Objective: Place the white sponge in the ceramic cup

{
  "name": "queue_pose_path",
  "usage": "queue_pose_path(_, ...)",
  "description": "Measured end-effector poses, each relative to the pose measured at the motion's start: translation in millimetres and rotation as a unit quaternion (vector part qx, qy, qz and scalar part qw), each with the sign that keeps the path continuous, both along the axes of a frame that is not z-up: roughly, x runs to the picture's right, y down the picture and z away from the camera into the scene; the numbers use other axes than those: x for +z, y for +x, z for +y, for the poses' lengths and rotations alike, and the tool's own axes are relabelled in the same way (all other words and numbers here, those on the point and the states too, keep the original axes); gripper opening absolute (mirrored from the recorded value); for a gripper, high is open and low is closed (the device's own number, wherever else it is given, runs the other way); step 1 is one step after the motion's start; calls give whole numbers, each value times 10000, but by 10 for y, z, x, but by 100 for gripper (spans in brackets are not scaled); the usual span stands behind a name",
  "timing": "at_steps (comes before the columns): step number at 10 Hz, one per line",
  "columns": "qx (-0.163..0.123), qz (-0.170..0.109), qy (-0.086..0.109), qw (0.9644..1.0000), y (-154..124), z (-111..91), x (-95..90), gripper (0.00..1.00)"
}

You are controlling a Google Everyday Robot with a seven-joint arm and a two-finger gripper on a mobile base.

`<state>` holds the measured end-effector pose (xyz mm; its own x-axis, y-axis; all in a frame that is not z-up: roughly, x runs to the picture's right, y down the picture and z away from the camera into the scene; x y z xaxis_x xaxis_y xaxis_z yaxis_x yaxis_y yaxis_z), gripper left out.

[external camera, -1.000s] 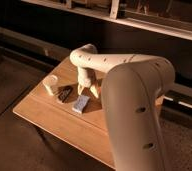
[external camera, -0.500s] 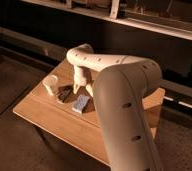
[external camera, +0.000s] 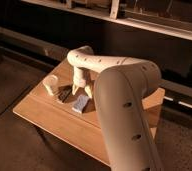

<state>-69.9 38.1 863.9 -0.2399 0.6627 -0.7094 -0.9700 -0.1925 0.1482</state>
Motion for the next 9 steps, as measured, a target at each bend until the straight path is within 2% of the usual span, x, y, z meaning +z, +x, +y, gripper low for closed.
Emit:
queue_pose_path(4,-9,0,-87,10000,-20,128,40,65)
queue_pose_path(9,41,72,-60,9999,144,95,98,65)
